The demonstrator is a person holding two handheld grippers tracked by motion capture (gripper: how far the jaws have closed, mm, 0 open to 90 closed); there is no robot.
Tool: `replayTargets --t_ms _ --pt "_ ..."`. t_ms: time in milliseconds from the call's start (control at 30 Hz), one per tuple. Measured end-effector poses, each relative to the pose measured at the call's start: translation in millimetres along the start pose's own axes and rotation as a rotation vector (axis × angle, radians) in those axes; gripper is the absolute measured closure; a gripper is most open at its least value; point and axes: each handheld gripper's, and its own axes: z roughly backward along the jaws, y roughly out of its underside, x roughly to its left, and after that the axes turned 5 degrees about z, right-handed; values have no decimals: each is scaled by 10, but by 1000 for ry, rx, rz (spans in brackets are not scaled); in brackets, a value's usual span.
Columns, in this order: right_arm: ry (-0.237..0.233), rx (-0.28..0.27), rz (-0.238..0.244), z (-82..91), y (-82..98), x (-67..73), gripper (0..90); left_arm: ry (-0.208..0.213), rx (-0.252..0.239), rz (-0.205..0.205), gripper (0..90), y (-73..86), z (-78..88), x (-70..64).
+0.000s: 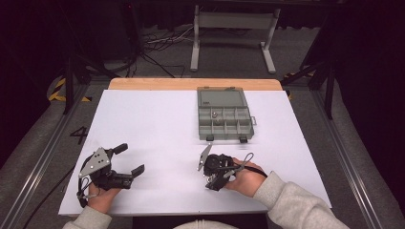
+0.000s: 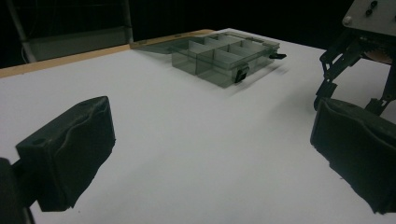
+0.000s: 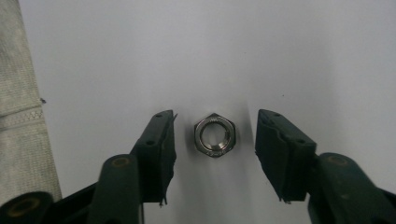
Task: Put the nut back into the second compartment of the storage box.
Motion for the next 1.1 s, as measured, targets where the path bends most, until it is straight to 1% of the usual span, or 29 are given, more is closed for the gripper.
replayTargets --t_ms 33,67,100,233,267,333,400,467,500,533,567,667,700,733,833,867,900,1033,1100 --pt "-3 1 -3 -13 -2 1 592 1 0 0 9 1 0 0" --pt "-8 8 5 -23 -4 -9 621 0 0 -1 9 0 1 1" --pt "-14 9 0 -18 -9 -11 694 -1 1 -4 9 -1 4 3" --pt "-9 23 18 -9 -23 -14 701 1 1 -3 9 0 8 8" --pt "-15 18 10 -6 -29 -4 702 2 3 -4 9 -2 10 9" --pt "-3 19 21 25 -45 -5 702 1 1 -3 9 -2 10 8" --pt "6 5 22 97 -66 -29 702 0 1 -4 9 -3 8 6" --pt "25 -9 17 225 -98 -73 701 0 1 -4 9 -3 9 5" --pt "38 -17 23 278 -109 -98 701 0 1 -4 9 -3 9 5" --pt "42 -22 8 316 -120 -104 701 0 2 -4 9 -3 10 5" --pt "53 -25 16 368 -131 -129 701 0 1 -4 9 -2 11 7" --pt "82 -33 17 508 -167 -200 701 0 3 -2 9 -1 12 12" --pt "104 -39 18 569 -185 -244 700 0 3 -3 9 -1 12 11" --pt "117 -42 12 608 -197 -275 700 1 3 -3 8 -2 12 11" --pt "142 -45 7 703 -225 -372 701 0 2 3 8 -2 16 10" --pt "142 -45 7 703 -225 -372 701 0 2 3 8 -2 16 10" --pt "146 -50 0 733 -237 -408 701 2 1 3 8 -1 15 12" --pt "186 -57 -22 843 -291 -600 701 1 -9 1 8 -2 19 12" --pt "197 -54 -27 871 -310 -680 701 1 -11 3 8 -1 20 15"
